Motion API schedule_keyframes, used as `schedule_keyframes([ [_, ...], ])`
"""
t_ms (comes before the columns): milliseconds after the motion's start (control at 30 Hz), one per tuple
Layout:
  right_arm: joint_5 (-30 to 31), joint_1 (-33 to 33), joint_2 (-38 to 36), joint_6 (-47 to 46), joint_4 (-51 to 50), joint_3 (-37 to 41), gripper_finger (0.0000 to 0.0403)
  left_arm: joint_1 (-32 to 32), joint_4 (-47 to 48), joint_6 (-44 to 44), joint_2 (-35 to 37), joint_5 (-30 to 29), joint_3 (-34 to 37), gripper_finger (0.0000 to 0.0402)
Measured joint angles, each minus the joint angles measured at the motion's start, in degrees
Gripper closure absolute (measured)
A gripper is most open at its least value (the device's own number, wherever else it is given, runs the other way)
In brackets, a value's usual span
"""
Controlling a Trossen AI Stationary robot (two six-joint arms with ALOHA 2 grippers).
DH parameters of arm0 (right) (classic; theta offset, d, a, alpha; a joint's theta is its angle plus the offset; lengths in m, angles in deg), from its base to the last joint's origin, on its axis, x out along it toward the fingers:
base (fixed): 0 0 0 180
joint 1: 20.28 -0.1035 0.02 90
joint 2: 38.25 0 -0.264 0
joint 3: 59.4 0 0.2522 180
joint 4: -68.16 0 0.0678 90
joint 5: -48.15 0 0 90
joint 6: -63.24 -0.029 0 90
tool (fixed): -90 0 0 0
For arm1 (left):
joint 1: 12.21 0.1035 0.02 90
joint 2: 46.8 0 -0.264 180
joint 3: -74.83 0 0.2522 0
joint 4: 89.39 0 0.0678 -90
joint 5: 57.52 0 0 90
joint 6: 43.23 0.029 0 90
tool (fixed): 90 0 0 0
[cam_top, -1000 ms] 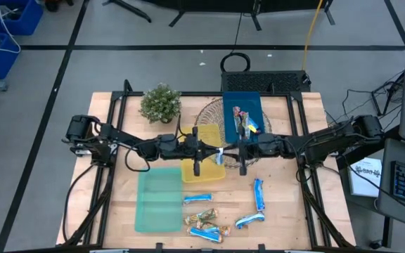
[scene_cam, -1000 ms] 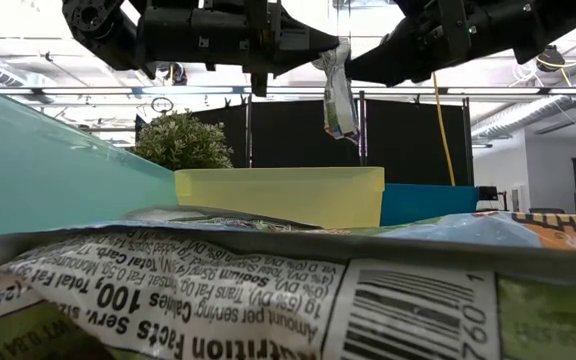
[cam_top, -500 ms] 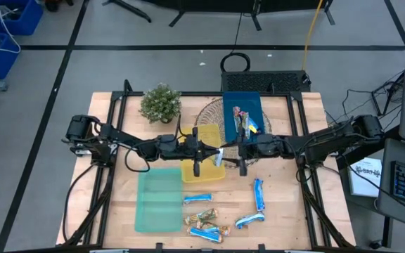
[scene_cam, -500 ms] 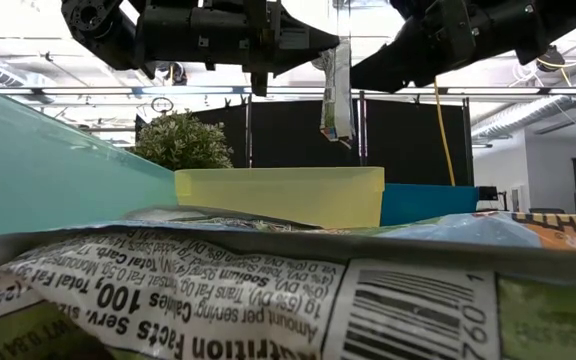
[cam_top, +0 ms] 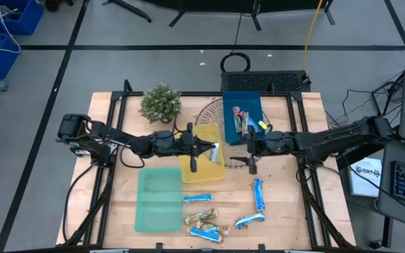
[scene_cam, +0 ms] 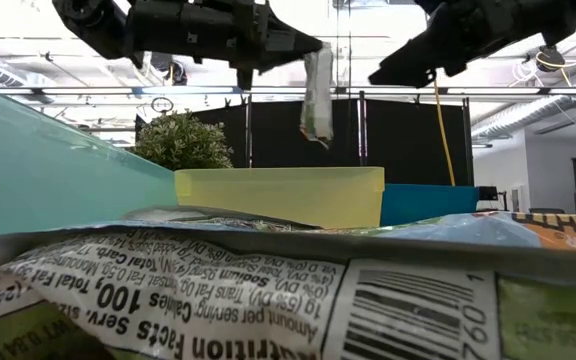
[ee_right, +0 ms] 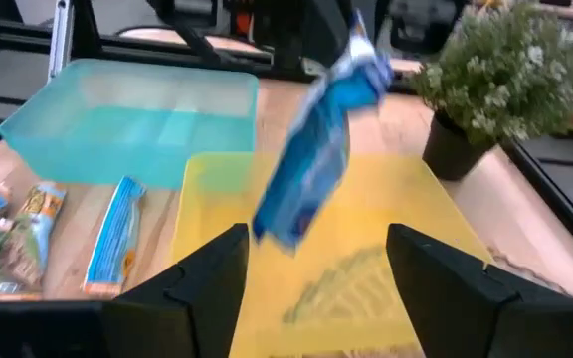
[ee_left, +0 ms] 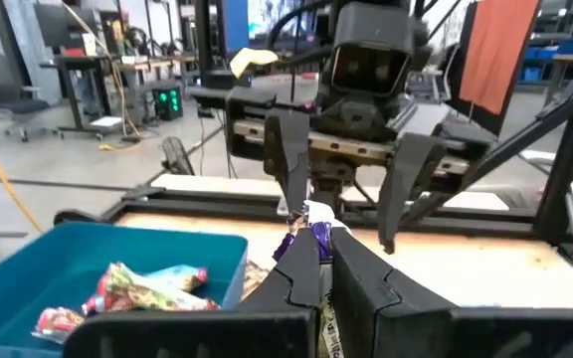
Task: Pick and place Granola Bars by type
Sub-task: Put the blue granola bar into the yellow bin
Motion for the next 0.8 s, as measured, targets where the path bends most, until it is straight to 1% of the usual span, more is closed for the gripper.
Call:
schedule_keyframes([
  [100, -0.09, -0.02, -3.67, -0.01, -2.15, 0.71, 0.0176, -0.05, -0.59, 0.57, 1.24, -0.92, 1.38, 0.0391],
  [167, -0.09, -0.02, -6.52, 0.09, -1.96, 2.63, 0.0176, -0.03, 0.35, 0.35, 2.16, -1.9, 3.2, 0.0391],
  [233, 0.04, 0.09, -9.75, 0.27, -1.01, 5.41, 0.0176, -0.02, -1.08, -0.52, 2.3, -2.66, 4.39, 0.0391],
  [300, 0.56, 0.54, -13.14, 0.31, 1.84, 8.93, 0.0179, -0.02, -2.05, -0.83, 2.41, -3.49, 5.85, 0.0391],
  [433, 1.51, 1.8, -19.99, 0.81, 9.31, 16.19, 0.0185, -0.02, -4.23, -1.55, 2.69, -3.17, 7.56, 0.0391],
  [600, 1.42, 3.31, -27.31, 1.33, 16.29, 24.16, 0.0188, -0.04, -3.75, -1.06, 2.65, -3.0, 8.61, 0.0391],
  [700, 1.37, 3.81, -30.33, 1.34, 19.59, 27.94, 0.0188, -0.06, -4.08, -1.24, 2.71, -3.41, 9.6, 0.0391],
  [800, 1.36, 3.91, -32.36, 0.85, 23.29, 30.94, 0.0188, 0.0, -4.79, -2.25, 2.67, -5.58, 11.51, 0.0391],
])
